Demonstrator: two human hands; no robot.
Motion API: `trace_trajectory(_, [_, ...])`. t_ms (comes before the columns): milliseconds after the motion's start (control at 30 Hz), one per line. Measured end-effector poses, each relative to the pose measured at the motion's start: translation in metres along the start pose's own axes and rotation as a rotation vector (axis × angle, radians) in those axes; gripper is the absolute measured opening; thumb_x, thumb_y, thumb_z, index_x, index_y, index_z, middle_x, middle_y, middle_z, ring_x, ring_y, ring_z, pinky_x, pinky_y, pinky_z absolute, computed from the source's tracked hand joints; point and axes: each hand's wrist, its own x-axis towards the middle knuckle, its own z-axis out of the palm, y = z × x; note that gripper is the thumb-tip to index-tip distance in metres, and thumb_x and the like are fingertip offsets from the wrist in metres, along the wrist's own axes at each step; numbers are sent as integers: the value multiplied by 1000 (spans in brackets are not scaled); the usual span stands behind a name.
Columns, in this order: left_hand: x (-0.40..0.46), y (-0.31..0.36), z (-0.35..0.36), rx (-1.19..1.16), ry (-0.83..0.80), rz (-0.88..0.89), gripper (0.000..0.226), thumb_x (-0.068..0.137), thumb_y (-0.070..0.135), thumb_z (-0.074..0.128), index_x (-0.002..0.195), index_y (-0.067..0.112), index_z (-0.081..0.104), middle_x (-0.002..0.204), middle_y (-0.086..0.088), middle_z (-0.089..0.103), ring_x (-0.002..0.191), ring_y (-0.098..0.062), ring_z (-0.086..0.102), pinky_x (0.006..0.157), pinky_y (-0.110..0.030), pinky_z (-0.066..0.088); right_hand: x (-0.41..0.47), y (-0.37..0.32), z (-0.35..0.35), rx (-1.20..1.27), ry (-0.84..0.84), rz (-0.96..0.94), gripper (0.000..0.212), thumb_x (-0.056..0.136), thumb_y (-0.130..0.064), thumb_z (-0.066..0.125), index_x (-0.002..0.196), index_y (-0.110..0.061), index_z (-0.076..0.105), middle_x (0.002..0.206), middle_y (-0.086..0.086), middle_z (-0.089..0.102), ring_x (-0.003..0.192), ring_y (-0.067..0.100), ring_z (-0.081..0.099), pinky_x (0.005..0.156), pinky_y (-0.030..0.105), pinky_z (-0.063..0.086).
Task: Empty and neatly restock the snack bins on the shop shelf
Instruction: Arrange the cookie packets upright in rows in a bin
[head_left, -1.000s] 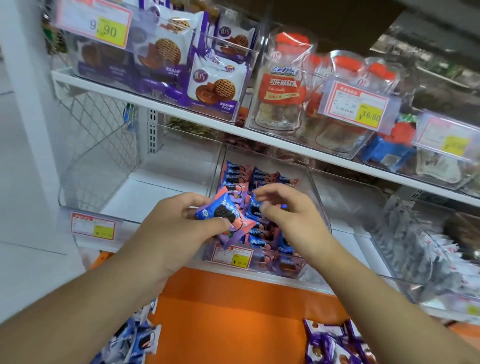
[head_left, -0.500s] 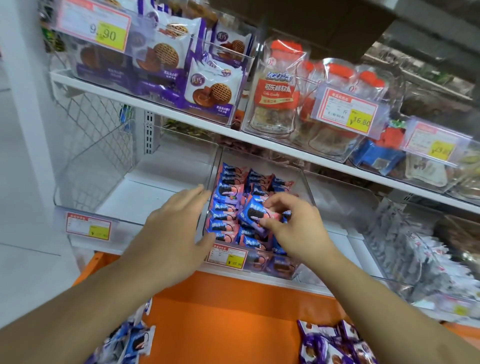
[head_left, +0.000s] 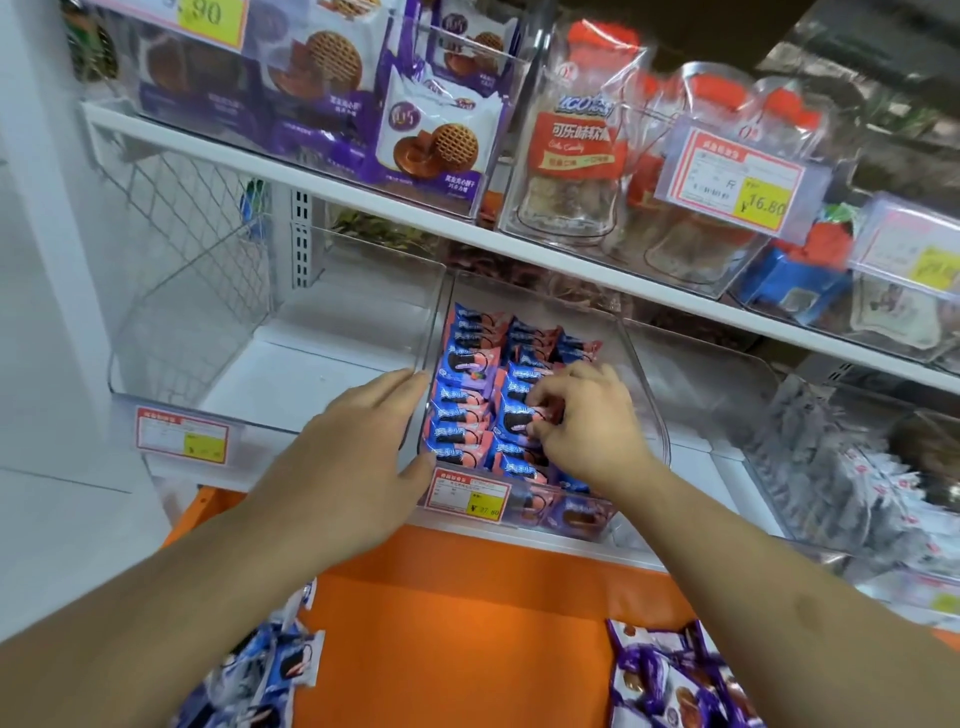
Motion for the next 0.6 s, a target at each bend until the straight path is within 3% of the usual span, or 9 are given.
trace_trajectory(133, [-1,2,-3,-3,12,-9,74,100,48,60,162,38,21,167,16,25,151,-7,26,114,-27,34,-8,0,-10,80,-56,49,33,85,-40,83,116,-40,73,108,-8,56,116,24,42,98,37,40])
trace_trajectory(233, [-6,7,-8,-8,74,46,59,100,41,61,154,35,39,156,16,40,138,-3,38,100,-21,37,-28,-1,-24,166,-17,20,49,87,-38,79,135,-40,65,125,-4,57,128,24,41,111,41,37])
trace_trajectory(300, [-14,15,-11,21,81,118,45,100,38,61,143,35,51,145,18,48,130,-3,44,97,-21,41,-50,-3,-34,211,48,-54,55,88,-32,79,140,-35,62,128,-4,54,128,21,43,110,33,37])
trace_trajectory(400, [-28,29,-11,8,-51,214,31,98,40,62,128,40,58,128,23,54,114,1,52,94,-25,47,-94,-7,-49,348,77,-186,48,88,-21,81,134,-25,68,123,-4,59,118,12,52,103,18,38])
trace_trajectory(467, [-40,34,-1,-3,-181,245,28,96,41,65,124,40,60,120,23,58,106,3,56,90,-24,49,-125,-4,-47,404,-13,-251,40,87,-15,81,126,-19,72,115,-2,65,107,7,58,94,13,40])
trace_trajectory(533, [-54,32,21,54,-329,281,30,96,43,66,125,38,60,119,20,59,104,1,58,90,-26,50,-156,6,-29,387,-207,-231,37,86,-16,81,122,-19,73,109,-5,66,99,6,58,86,9,39])
trace_trajectory(600, [-68,26,51,142,-501,285,32,98,45,65,127,38,57,121,19,57,108,-2,58,89,-25,48,-183,17,-4,300,-444,-208,36,87,-23,81,122,-23,72,107,-7,65,96,8,59,83,19,46])
